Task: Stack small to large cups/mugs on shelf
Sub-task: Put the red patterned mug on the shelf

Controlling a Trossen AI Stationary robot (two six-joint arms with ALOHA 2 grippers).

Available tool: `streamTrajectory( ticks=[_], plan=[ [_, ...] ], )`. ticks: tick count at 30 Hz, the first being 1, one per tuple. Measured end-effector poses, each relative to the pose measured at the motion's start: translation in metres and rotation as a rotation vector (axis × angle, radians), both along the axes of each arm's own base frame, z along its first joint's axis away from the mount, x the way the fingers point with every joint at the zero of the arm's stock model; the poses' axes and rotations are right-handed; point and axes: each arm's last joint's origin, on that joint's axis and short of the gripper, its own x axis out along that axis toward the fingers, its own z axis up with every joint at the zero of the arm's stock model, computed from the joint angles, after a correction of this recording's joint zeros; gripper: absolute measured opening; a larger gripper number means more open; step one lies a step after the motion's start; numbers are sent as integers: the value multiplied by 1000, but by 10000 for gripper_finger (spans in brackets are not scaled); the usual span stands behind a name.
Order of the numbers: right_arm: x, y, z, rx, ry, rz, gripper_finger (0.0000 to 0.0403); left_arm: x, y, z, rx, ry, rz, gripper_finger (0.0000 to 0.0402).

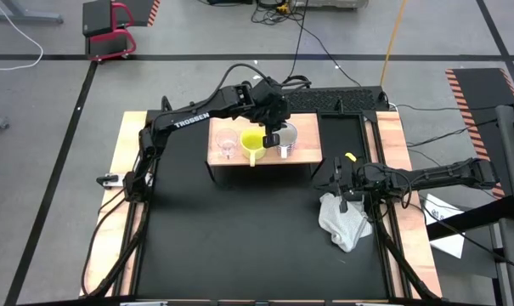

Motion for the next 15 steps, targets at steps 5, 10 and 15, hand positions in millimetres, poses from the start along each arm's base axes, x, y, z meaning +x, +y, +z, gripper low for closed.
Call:
streamTrajectory(
  ticks=[5, 10, 15],
  plan=[
    [0, 0, 0, -1, 2, 0, 0, 0, 0, 0, -12, -4, -7, 47],
    [0, 0, -1, -3, 10, 0, 0, 1, -1, 0, -23, -12, -19, 47],
    [0, 0, -2, -3, 16, 0, 0, 1, -2, 0, -26, -14, -25, 47]
  ],
)
